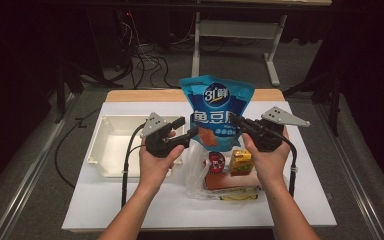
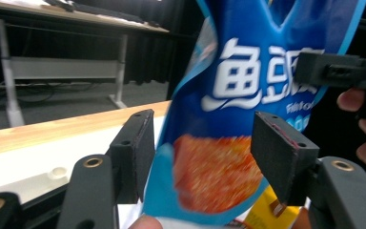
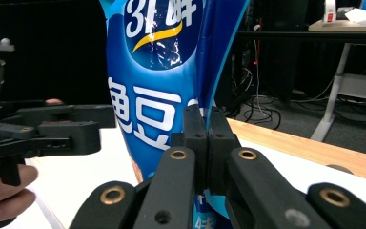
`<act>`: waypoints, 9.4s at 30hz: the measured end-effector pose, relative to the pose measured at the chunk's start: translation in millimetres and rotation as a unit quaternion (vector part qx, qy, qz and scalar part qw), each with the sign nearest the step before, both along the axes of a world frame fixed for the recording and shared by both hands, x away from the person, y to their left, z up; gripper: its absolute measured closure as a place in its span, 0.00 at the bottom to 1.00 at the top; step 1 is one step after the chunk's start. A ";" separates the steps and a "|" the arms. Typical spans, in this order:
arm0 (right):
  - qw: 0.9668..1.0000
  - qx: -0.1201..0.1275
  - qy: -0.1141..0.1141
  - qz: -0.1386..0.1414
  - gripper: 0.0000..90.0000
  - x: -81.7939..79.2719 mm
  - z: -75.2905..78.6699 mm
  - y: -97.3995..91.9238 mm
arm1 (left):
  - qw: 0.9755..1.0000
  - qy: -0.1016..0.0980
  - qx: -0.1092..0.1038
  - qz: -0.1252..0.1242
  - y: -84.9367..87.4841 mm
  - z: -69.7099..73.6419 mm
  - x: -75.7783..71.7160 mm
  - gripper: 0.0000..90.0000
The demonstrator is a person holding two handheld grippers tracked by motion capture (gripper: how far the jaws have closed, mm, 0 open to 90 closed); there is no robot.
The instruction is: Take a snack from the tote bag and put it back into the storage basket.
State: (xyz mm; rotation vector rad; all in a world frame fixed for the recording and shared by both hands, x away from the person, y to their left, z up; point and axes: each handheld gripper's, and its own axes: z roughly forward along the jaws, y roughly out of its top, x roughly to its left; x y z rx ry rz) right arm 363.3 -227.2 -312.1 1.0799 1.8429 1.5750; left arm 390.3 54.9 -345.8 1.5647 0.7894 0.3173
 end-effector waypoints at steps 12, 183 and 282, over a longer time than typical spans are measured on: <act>1.000 0.004 0.001 0.016 1.00 -0.6 -3.0 -1.2 | 0.999 0.005 -0.003 0.031 -14.3 18.5 12.5 0.35; 0.988 -0.056 0.100 -0.102 0.33 -70.1 -106.3 -39.3 | 0.962 0.112 0.063 0.239 132.0 -91.2 -3.0 0.92; 0.991 -0.058 0.067 -0.102 0.36 -69.5 -51.3 6.8 | 0.992 -0.005 0.093 -0.087 -36.4 -55.3 -79.9 0.35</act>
